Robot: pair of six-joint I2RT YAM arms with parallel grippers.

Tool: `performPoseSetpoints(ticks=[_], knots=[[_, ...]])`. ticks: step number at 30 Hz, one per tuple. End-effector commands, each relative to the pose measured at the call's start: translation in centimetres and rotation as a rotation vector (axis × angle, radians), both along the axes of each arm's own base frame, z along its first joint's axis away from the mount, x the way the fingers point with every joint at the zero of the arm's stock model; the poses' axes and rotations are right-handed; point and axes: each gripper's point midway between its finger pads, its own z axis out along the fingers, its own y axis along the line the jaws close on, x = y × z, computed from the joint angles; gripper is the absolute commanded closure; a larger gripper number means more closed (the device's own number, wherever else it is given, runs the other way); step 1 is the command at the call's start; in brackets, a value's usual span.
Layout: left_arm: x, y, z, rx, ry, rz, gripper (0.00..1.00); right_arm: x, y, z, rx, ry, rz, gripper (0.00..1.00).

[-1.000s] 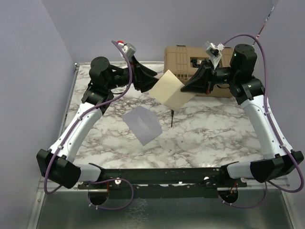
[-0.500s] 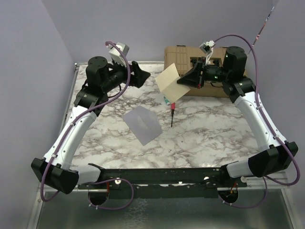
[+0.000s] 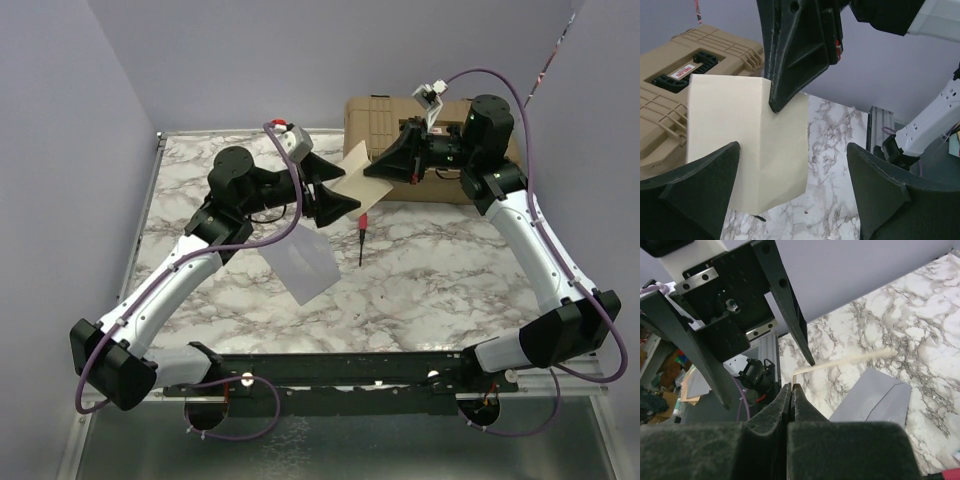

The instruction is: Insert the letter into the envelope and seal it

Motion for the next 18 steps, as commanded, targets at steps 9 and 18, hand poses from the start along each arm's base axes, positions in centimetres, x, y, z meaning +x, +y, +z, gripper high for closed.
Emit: performPoseSetpoints(ticks=[9, 18], knots=[[-1.2, -0.9, -1.7, 0.047, -0.257, -0.035, 0.14, -2.8, 0.3, 0.9, 0.025, -0.046, 0.176, 1.00], [-1.8, -0.6, -0.6, 0.031, -0.245, -0.035, 0.49, -2.7, 0.3, 0.5, 0.010, -0.083, 0.169, 1.00]])
